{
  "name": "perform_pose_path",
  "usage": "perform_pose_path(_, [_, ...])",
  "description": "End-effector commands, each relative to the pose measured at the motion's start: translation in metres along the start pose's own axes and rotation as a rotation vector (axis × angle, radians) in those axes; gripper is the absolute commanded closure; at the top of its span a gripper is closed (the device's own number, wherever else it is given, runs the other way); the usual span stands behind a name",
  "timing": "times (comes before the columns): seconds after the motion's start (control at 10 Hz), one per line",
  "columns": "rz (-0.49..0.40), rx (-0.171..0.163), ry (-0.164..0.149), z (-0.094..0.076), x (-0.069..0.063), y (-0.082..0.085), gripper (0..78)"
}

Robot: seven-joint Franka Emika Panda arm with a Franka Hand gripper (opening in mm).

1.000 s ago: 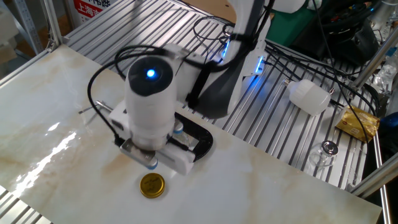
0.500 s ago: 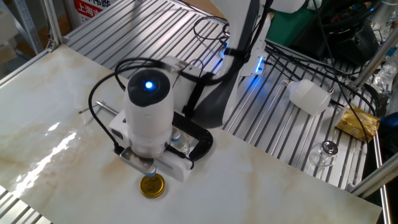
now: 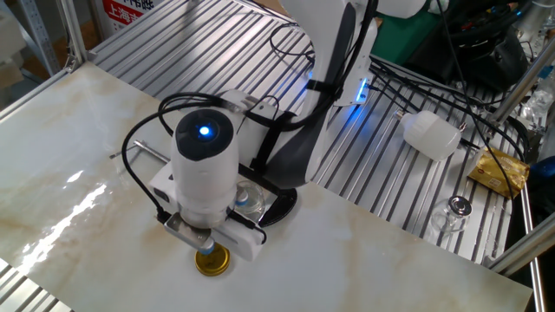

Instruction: Screw the lid onto the jar

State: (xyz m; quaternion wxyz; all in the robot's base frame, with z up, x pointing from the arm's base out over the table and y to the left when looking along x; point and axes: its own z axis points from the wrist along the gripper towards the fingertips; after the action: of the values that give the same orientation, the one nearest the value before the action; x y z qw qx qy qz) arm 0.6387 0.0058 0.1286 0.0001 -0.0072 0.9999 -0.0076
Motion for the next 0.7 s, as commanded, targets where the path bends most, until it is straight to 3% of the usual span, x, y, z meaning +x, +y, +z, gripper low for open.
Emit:
perform_pose_path(0.1, [-0.021,-0.002,0.001,0.0100,0.0002,0.0004,77.6])
perform_pose_path(0.2, [-0.030,-0.003,0.003,0.0101,0.0002,0.0005,77.6])
perform_pose_path(0.3, [-0.033,-0.003,0.004,0.0101,0.0002,0.0006,0.1])
perform_pose_path(0.7, [-0.033,-0.003,0.004,0.0101,0.0002,0.0006,0.1])
